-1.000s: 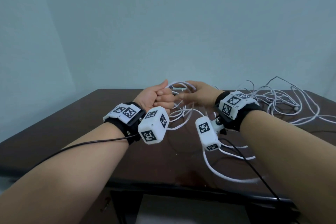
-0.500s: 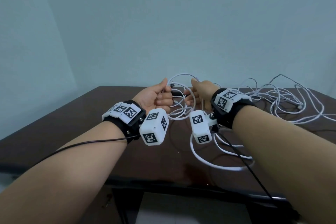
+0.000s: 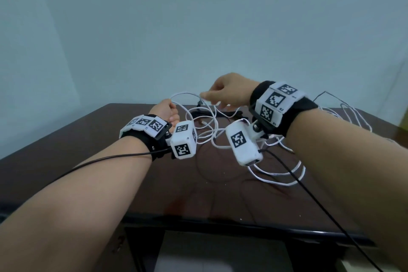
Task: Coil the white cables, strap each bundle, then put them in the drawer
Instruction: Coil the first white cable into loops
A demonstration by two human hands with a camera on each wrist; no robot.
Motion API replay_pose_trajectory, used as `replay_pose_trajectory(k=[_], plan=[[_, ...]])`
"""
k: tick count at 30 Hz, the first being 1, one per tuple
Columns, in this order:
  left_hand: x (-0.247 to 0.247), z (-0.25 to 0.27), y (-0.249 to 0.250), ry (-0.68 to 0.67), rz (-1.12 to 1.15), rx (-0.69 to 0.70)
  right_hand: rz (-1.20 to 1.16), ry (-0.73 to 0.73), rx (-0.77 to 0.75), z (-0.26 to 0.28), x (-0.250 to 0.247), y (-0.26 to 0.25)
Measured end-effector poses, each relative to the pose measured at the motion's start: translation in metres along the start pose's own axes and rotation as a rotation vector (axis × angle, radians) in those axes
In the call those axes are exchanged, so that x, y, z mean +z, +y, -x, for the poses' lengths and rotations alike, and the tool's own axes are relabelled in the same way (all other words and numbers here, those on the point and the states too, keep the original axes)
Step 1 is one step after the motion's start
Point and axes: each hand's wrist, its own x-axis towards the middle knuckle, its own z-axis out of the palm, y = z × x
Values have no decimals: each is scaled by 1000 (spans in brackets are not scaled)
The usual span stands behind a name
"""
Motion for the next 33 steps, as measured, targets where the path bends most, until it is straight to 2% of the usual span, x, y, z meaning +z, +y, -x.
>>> replay_pose_trajectory(k=[4,7,11,14,16,20,24,29,31,33], plan=[[-4,0,4,99,56,50,436,-403,53,15,13,-5],[-6,5,2,114,35,84,516,-484,63,19,22,2],[-4,4,-5,40,-70,120,308,-366,-51,15,29,7],[3,7,-12,-41,-192,171,230,-348,-172,5,35,6],[5,12,-17,-140,-211,188,104,-323,-200,1,36,5],[6,22,-23,-368,-137,91,-175,-292,-258,-5,32,10],[7,28,-24,-418,-86,45,-388,-94,-221,-12,29,20],[8,33,-18,-595,24,-68,-257,183,-205,-20,28,38],[10,33,-16,-635,66,-75,-324,223,-147,-22,33,44],[11,32,-15,-664,82,-93,-493,189,-78,-22,36,48]])
